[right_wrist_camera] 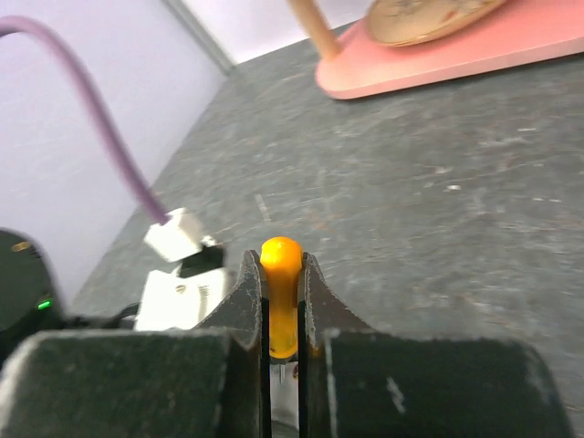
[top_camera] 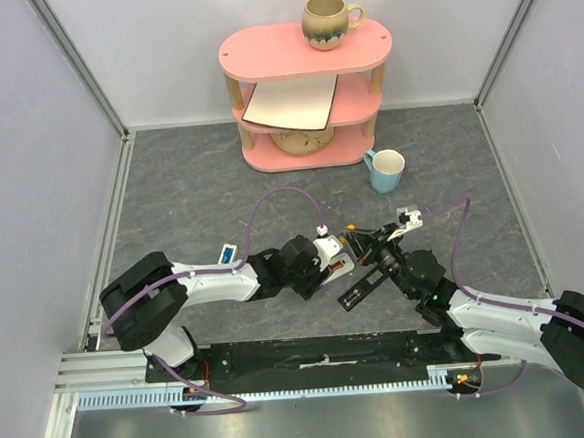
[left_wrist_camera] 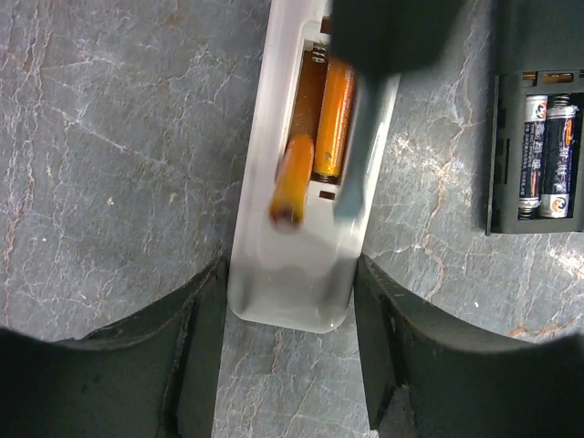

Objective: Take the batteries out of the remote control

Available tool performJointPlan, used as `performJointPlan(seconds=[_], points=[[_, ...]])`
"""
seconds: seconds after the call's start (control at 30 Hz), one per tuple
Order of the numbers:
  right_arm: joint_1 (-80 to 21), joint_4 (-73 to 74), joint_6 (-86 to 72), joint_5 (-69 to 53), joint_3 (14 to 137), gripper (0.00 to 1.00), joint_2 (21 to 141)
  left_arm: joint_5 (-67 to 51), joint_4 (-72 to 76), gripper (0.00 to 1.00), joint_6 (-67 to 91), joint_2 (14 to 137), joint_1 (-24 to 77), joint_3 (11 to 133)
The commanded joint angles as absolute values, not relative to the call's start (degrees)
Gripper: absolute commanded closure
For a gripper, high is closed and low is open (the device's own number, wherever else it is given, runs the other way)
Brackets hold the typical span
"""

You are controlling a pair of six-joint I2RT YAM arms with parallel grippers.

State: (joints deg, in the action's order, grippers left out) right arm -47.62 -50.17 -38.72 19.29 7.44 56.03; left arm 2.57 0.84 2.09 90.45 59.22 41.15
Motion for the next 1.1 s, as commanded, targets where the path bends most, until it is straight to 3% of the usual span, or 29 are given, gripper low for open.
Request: performJointPlan(seconds=[0.0, 0.73, 1.07], points=[[-48.4, -55.1, -42.0, 13.5, 9.1, 1.00, 54.5, 1.2, 0.9, 0.98, 4.1, 92.5, 59.1, 42.1], [-47.6, -46.3, -39.4, 26.9, 8.7, 1.00, 49.5, 1.3, 0.7, 0.98, 4.1, 92.5, 59.2, 42.2], [-46.1, -42.6, -39.5, 29.1, 11.5, 1.00, 56.0, 1.2, 0.6, 0.98, 4.1, 92.5, 59.1, 42.2]])
